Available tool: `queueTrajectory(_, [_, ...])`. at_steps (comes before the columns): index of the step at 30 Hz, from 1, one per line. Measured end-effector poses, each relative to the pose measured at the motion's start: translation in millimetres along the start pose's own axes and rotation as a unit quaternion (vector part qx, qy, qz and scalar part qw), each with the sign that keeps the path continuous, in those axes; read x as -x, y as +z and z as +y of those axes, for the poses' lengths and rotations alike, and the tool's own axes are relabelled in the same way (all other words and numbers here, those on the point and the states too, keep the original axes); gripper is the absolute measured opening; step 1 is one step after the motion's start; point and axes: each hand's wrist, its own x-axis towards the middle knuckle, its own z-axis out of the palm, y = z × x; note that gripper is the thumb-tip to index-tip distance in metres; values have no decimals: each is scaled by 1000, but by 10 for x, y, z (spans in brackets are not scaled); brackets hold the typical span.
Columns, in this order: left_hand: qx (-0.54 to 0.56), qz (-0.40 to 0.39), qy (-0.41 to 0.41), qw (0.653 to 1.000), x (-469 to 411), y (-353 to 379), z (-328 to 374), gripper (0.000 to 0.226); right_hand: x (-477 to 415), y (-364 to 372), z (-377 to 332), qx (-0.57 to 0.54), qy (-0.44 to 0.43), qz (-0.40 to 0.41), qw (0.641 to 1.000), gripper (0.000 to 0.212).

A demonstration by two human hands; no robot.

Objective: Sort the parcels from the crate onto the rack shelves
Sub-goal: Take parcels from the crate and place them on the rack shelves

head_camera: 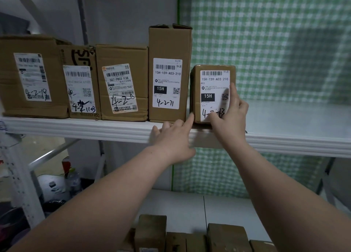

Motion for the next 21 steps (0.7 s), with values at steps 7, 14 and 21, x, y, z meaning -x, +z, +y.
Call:
queueTrajectory(7, [2,14,-7,1000,-19,38,54,95,48,-22,101,-9,-39,5,999,94])
queueTrajectory(14, [7,27,-5,1000,-15,90,49,98,93,2,185,94,-44,19,994,92])
queueTrajectory(21, [9,33,-6,999,-26,118,38,100,156,43,197,110,-31,26,993,97])
